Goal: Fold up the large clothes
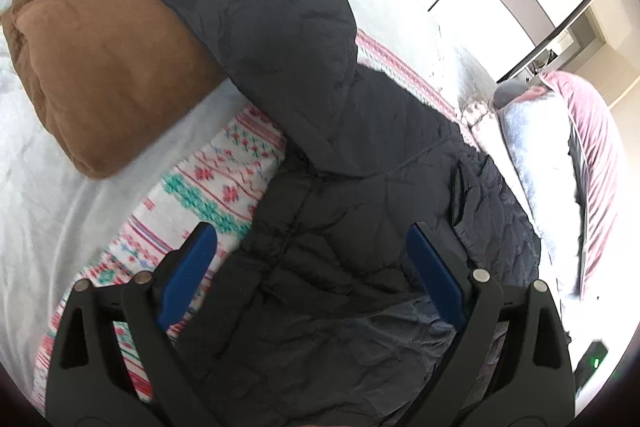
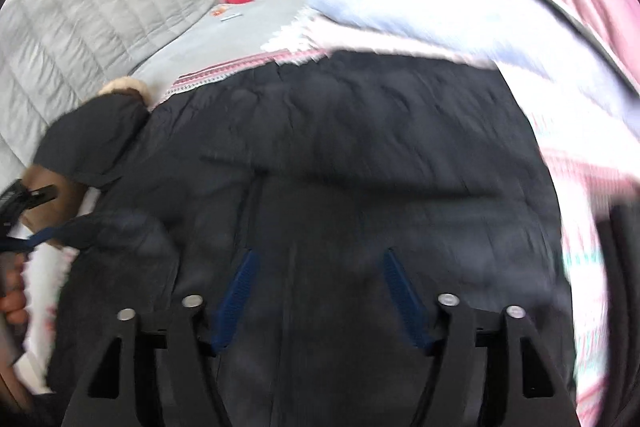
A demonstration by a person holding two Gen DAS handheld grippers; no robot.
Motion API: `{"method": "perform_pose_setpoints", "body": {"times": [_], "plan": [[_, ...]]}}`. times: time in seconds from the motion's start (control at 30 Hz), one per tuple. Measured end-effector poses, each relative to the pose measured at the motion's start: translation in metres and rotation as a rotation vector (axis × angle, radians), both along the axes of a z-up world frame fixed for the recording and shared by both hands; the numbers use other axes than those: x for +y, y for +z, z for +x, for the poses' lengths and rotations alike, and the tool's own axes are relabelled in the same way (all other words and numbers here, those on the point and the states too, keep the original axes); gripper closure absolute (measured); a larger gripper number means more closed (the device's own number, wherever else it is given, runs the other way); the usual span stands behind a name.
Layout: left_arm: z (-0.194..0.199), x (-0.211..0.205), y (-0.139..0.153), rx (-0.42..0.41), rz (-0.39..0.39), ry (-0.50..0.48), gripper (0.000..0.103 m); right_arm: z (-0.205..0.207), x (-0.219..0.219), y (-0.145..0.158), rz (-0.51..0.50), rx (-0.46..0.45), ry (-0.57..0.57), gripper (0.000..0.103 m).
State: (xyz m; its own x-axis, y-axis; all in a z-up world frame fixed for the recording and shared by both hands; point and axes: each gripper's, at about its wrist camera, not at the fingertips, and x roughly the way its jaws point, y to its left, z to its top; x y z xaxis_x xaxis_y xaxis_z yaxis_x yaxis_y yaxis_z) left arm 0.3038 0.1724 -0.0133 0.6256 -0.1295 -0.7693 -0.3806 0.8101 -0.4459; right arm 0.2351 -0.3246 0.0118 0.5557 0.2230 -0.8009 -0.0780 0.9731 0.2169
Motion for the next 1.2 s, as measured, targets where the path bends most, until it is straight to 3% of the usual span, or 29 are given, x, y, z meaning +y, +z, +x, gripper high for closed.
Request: {"method": "perform_pose_setpoints", "body": {"times": [0.13,0.23,0.4,0.57,0.7,0.87,0.97,1.07,1.13,1.2], "plan": [[-0.008,0.037,0.014,-0.049,0.051,0.112,0.008,-0.03,-0.03,-0.005,0.156,-0.043,-0.046,0.017],[-0.022,0.073,0.018,-0.064,0.041,0.232,0.008,-0.021,-0.044,-0.023,0.206,0.033,-0.088,0.017],[-0.045,0.118,0.024,-0.114,-0.002,0.397,0.008,-0.013,-0.061,-0.036,0.196,0.051,-0.136,0.017],[-0.029,0.146,0.027,-0.138,-0.066,0.41,0.008,-0.014,-0.074,-0.035,0.336,0.06,-0.119,0.017],[0.007,0.169,0.03,-0.147,-0.113,0.383,0.008,-0.011,-0.07,-0.035,0.416,0.084,-0.079,0.017],[0.051,0.178,0.026,-0.045,-0.039,0.39,0.007,-0.011,-0.056,-0.027,0.379,0.064,-0.027,0.017],[0.066,0.193,0.004,0.019,-0.104,0.442,0.007,-0.013,-0.052,-0.027,0.387,0.068,-0.013,0.017],[0.067,0.203,0.0,-0.02,-0.112,0.529,0.008,-0.015,-0.052,-0.025,0.38,0.057,-0.009,0.017],[0.066,0.202,0.006,-0.061,-0.071,0.556,0.012,-0.016,-0.054,-0.023,0.376,0.047,-0.007,0.017],[0.068,0.199,0.015,-0.087,-0.031,0.564,0.038,-0.017,-0.056,-0.022,0.391,0.045,-0.006,0.017]]}}
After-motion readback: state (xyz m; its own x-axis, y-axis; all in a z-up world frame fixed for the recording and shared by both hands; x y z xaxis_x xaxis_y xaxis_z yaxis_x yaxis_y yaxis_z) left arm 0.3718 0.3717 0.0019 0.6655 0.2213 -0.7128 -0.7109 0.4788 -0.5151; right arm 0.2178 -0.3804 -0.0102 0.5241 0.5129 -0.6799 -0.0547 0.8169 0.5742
